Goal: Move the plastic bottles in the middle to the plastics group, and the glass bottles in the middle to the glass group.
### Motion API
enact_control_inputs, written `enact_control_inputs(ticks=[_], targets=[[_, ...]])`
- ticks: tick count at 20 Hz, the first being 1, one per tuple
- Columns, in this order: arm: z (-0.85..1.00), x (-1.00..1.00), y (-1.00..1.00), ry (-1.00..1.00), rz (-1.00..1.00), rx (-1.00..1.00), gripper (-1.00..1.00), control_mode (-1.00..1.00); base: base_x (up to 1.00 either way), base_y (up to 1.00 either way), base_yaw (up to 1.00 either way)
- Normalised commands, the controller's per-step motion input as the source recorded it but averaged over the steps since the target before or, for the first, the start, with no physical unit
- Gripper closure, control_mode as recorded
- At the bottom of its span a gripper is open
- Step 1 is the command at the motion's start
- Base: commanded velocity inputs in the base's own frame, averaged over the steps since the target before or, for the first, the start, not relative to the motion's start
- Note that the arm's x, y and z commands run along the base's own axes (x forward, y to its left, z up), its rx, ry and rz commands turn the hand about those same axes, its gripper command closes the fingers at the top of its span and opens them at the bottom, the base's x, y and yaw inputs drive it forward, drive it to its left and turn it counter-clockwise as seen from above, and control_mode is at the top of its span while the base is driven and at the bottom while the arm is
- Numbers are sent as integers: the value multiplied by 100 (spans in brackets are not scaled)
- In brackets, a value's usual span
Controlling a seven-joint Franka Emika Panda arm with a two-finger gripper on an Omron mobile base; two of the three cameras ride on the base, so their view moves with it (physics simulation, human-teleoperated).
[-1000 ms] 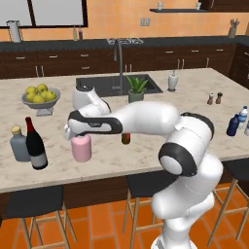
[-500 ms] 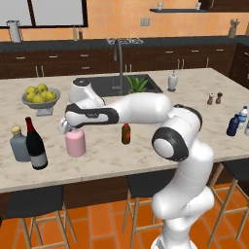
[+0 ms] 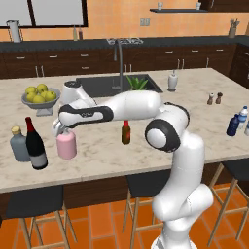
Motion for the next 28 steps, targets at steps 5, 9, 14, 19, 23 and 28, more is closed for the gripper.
enact_control_inputs(ticks=[5, 9, 14, 19, 23, 28], targets=[[-1, 2, 15, 0, 0, 0, 100, -100, 0, 0, 0], [-18, 0, 15, 0, 0, 0, 100, -100, 0, 0, 0], [-21, 0, 2, -1, 0, -1, 100, -100, 0, 0, 0], [-23, 0, 0, 0, 0, -2, 100, -100, 0, 0, 0], [-26, 0, 0, 0, 0, -2, 100, -100, 0, 0, 0], [-34, 0, 0, -1, 0, 0, 100, -100, 0, 0, 0]])
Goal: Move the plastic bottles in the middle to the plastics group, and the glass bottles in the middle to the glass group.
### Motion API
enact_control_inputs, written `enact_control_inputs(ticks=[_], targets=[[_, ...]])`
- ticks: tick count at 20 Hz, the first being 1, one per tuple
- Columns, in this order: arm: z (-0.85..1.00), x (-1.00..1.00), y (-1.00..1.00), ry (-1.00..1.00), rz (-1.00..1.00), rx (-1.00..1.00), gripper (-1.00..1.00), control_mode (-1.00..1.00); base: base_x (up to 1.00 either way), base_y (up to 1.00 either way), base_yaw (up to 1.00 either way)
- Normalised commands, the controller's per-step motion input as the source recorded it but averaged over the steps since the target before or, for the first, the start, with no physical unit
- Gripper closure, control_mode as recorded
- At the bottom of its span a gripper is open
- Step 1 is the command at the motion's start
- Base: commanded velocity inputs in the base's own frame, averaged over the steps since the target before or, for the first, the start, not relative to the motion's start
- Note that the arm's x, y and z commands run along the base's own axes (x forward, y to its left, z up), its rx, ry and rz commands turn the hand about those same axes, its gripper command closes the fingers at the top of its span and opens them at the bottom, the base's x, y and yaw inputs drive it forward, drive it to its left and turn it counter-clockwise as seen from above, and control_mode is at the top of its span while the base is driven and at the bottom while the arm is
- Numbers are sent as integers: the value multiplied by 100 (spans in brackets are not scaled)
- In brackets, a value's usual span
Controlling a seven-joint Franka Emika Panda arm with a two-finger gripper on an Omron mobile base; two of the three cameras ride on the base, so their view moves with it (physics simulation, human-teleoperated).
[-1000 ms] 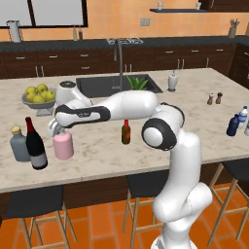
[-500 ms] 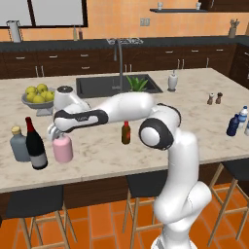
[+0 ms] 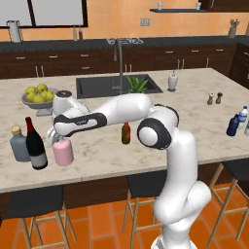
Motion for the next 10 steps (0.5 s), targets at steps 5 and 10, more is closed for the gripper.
enact_control_inputs(ticks=[5, 10], targets=[[-8, 0, 0, 0, 0, 0, 100, -100, 0, 0, 0], [7, 0, 0, 0, 0, -2, -100, -100, 0, 0, 0]])
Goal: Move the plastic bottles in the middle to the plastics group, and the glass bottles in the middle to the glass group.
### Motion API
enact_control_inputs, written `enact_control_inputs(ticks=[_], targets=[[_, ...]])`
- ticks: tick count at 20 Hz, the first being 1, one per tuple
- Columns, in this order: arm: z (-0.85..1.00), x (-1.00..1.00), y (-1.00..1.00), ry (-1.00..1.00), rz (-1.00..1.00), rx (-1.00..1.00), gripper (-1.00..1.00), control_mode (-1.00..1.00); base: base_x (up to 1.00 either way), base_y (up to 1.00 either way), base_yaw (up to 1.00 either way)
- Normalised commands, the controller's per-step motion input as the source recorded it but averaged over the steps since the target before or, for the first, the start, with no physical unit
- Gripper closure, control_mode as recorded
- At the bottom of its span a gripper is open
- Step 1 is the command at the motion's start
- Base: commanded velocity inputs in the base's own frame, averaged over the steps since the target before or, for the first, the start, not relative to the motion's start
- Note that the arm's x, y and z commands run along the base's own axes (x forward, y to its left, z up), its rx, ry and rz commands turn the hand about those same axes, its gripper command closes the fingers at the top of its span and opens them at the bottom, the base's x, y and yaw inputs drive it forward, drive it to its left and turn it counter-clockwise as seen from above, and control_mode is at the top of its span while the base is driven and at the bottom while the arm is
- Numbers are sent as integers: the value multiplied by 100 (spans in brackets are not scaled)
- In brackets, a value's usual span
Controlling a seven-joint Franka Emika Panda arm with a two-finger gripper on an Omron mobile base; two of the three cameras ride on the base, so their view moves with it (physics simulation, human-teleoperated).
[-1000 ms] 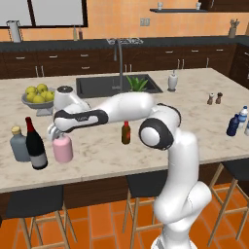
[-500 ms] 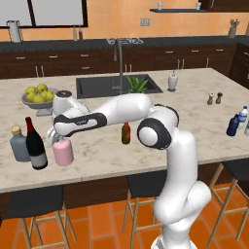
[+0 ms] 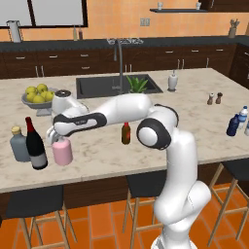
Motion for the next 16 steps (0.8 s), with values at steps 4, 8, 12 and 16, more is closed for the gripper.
enact_control_inputs(ticks=[4, 8, 12, 16], targets=[[28, -6, 0, 0, 0, -4, -100, -100, 0, 0, 0], [39, -20, -4, -1, 0, -3, -100, -100, 0, 0, 0], [53, -39, -61, -2, -2, 0, -100, -100, 0, 0, 0], [17, -53, -98, -9, -11, 6, -100, -100, 0, 0, 0]])
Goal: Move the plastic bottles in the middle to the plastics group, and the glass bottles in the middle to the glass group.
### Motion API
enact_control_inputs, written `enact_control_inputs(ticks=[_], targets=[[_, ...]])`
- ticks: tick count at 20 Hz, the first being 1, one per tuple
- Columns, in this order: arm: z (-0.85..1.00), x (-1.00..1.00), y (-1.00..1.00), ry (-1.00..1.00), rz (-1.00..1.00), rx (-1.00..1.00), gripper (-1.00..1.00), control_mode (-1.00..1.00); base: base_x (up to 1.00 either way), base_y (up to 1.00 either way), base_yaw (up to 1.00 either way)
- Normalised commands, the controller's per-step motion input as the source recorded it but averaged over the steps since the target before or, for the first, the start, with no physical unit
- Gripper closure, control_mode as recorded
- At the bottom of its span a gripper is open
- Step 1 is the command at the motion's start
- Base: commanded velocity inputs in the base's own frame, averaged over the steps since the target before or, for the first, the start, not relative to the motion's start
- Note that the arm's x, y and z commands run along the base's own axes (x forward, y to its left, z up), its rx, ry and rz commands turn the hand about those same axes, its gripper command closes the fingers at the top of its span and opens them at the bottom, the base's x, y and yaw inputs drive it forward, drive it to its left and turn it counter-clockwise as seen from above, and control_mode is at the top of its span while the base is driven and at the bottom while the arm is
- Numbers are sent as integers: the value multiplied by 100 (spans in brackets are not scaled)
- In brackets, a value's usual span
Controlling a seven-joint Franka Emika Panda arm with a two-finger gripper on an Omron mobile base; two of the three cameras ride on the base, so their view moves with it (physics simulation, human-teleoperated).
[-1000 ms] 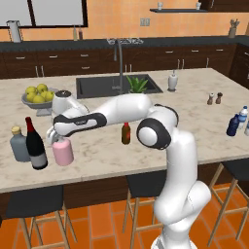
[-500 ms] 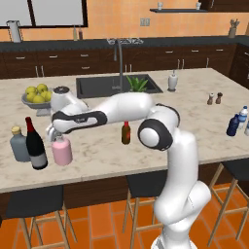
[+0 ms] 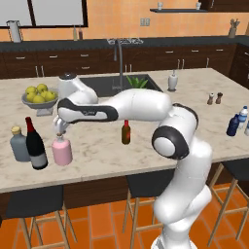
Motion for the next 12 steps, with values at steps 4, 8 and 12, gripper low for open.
enact_control_inputs(ticks=[4, 8, 12], targets=[[1, -44, -100, -16, -13, 16, -100, -100, 0, 0, 0], [17, -36, -100, -15, -10, 10, -100, -100, 0, 0, 0], [26, -15, -100, -6, -8, 6, -100, -100, 0, 0, 0]])
